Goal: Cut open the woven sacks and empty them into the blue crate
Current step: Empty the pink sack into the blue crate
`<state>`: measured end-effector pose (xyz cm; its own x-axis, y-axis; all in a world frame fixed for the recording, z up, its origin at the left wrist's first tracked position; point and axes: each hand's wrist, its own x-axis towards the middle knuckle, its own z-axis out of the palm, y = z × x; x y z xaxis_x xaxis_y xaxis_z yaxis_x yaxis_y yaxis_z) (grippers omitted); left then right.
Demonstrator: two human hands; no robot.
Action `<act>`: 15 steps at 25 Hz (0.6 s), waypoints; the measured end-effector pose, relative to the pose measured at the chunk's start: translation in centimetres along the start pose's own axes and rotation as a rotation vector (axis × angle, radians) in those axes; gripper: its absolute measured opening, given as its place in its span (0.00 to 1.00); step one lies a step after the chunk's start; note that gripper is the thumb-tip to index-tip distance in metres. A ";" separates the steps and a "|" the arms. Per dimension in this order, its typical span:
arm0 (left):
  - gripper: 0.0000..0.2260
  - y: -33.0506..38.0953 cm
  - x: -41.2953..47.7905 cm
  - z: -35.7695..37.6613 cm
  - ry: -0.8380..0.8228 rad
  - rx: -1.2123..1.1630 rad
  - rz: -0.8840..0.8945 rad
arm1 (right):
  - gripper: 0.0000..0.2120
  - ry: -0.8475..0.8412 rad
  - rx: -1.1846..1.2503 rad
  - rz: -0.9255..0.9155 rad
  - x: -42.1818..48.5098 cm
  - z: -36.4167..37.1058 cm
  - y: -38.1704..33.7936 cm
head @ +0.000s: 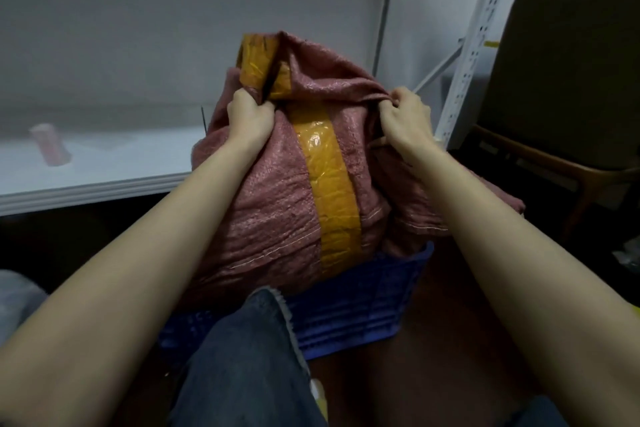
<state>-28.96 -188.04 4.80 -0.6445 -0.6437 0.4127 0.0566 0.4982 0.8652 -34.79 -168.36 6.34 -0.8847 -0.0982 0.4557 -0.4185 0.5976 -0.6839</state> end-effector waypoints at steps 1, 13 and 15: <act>0.14 -0.8 0.5 0.0 0.014 -0.027 -0.028 | 0.11 -0.068 0.018 -0.007 0.3 0.1 0.8; 0.16 -1.7 0.6 3.9 0.110 -0.093 0.105 | 0.25 -0.212 0.082 0.987 -6.6 3.9 24.8; 0.16 -2.3 0.7 4.3 0.121 -0.089 0.074 | 0.19 -0.235 0.328 1.066 -7.1 6.3 24.2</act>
<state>-32.82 -187.14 1.91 -0.5400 -0.6749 0.5029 0.1715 0.4968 0.8508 -39.93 -158.16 -17.06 -0.8241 0.1680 -0.5409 0.5664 0.2327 -0.7906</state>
